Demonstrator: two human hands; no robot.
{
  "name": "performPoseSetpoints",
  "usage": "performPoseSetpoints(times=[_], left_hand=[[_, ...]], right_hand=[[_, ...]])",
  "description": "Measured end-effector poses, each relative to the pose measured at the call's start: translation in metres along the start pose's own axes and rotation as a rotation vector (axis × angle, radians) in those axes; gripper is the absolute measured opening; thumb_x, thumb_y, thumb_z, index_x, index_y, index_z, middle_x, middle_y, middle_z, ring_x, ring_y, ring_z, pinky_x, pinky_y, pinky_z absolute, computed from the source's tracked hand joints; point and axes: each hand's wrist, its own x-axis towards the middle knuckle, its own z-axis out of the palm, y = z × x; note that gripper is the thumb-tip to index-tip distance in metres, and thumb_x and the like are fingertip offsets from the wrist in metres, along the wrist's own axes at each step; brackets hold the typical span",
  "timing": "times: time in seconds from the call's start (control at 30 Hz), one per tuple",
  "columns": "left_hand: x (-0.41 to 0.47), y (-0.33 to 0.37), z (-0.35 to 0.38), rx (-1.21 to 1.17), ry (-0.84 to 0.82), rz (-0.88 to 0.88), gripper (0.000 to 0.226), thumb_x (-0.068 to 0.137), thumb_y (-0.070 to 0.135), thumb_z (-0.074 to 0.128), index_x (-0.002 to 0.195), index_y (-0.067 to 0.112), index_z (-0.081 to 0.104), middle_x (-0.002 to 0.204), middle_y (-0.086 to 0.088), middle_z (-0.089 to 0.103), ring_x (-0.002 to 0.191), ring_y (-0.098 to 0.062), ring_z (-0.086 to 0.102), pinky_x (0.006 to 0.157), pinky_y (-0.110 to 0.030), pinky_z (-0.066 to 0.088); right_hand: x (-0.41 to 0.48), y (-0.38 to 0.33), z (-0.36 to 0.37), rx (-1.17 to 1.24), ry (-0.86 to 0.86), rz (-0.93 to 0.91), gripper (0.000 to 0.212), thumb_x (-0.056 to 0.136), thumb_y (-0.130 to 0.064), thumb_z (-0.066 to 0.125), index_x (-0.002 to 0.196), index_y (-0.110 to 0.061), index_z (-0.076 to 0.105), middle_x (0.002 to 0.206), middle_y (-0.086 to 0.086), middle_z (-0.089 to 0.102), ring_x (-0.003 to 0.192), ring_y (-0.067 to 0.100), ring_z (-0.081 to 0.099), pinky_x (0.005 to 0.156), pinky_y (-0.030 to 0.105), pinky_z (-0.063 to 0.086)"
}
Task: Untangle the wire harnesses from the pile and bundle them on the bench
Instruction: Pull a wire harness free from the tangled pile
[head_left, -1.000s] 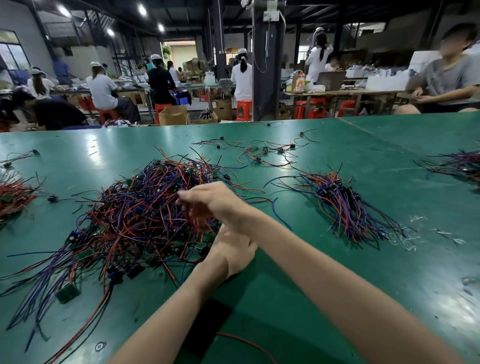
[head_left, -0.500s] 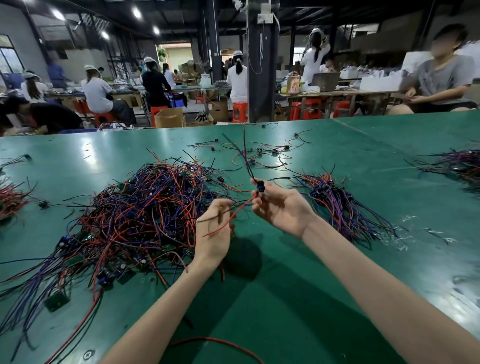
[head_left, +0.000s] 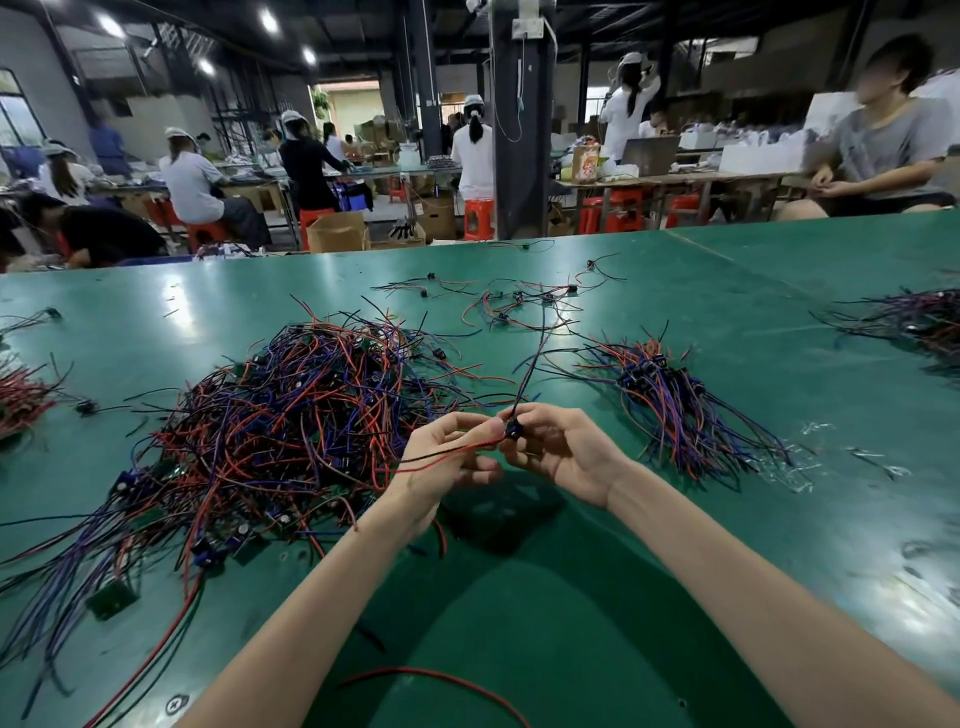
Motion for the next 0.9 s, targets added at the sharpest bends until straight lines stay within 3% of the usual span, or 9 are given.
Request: performPoseSetpoints(times=[0.27, 0.43, 0.57, 0.73, 0.9], left_hand=[[-0.0059, 0.0061, -0.0005, -0.083, -0.069, -0.054, 0.025, 0.078, -0.012, 0.066, 0.101, -0.004, 0.059, 0.072, -0.012, 0.070, 0.055, -0.017, 0.067, 0.052, -0.022, 0.055], [-0.0052, 0.0035, -0.0007, -0.008, -0.100, -0.090, 0.026, 0.079, -0.010, 0.067, 0.101, 0.001, 0.061, 0.073, -0.008, 0.071, 0.056, -0.016, 0.065, 0.058, -0.024, 0.058], [-0.0045, 0.0036, 0.0001, 0.016, -0.123, -0.107, 0.024, 0.081, -0.011, 0.064, 0.103, -0.001, 0.061, 0.069, -0.008, 0.069, 0.055, -0.016, 0.065, 0.056, -0.024, 0.057], [-0.0051, 0.0038, 0.0045, -0.016, -0.148, -0.098, 0.005, 0.087, 0.004, 0.061, 0.091, 0.002, 0.061, 0.061, 0.000, 0.064, 0.049, -0.009, 0.057, 0.050, -0.023, 0.052], [-0.0079, 0.0009, 0.0055, 0.061, -0.109, -0.031, 0.011, 0.085, 0.005, 0.066, 0.095, 0.000, 0.065, 0.068, -0.004, 0.071, 0.055, -0.010, 0.064, 0.053, -0.021, 0.054]], right_hand=[[0.0022, 0.0009, -0.0037, -0.166, 0.110, -0.060, 0.012, 0.087, -0.011, 0.061, 0.081, -0.005, 0.069, 0.066, 0.003, 0.060, 0.055, 0.014, 0.058, 0.054, 0.022, 0.053], [0.0026, -0.0012, -0.0066, -0.250, 0.171, -0.102, 0.008, 0.084, -0.010, 0.065, 0.080, -0.007, 0.071, 0.073, 0.005, 0.063, 0.061, 0.013, 0.051, 0.053, 0.019, 0.041], [0.0014, -0.0046, -0.0069, -0.206, 0.164, -0.128, 0.005, 0.081, 0.001, 0.066, 0.084, 0.002, 0.069, 0.071, 0.009, 0.062, 0.055, 0.012, 0.050, 0.047, 0.017, 0.046], [-0.0001, -0.0067, -0.0074, -0.201, 0.103, -0.099, 0.005, 0.078, 0.002, 0.069, 0.076, -0.002, 0.066, 0.059, 0.004, 0.063, 0.050, 0.011, 0.054, 0.048, 0.017, 0.049], [-0.0007, -0.0027, -0.0060, -0.236, 0.079, -0.064, 0.006, 0.078, 0.000, 0.071, 0.077, -0.005, 0.068, 0.062, 0.001, 0.063, 0.049, 0.006, 0.052, 0.049, 0.016, 0.049]])
